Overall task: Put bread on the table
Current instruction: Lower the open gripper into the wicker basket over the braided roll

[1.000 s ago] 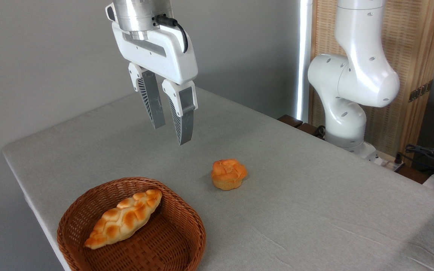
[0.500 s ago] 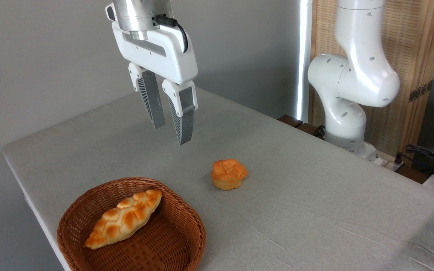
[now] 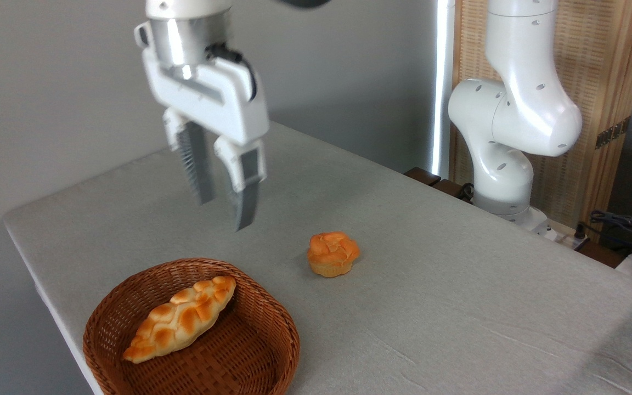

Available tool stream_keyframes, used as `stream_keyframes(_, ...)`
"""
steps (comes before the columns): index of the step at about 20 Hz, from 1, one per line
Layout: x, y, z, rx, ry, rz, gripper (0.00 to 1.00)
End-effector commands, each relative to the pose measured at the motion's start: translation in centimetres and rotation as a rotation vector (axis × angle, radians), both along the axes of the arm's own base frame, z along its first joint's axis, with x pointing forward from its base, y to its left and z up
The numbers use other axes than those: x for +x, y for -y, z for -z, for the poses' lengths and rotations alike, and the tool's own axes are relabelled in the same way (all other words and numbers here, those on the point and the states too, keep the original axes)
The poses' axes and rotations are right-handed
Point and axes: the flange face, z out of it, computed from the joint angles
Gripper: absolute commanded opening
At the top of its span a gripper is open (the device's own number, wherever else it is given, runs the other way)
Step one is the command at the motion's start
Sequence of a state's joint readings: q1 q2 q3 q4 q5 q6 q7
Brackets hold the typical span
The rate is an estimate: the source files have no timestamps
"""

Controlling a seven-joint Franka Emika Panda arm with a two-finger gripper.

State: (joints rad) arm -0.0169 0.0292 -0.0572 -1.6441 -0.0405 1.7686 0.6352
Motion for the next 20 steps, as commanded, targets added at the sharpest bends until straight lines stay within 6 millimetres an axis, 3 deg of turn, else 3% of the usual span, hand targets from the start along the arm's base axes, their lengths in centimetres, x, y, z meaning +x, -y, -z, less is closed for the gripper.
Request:
stream_keyframes(1, 3.4, 0.8, 2.7, -0.039, 0.075, -0.093, 1.0)
stream_keyframes(6, 5.7, 1.0, 7.2, -0.044, 0.099, -0.098, 1.0)
stream_keyframes(9, 5.3, 3.4, 10.7, -0.045, 0.076, -0.055, 1.0)
stream_keyframes(13, 4.8, 4.8, 14.0, -0.046, 0.085, -0.032, 1.0)
stream_keyframes(20, 4.8, 4.8, 14.9, 0.026, 0.097, 0.045, 1.0)
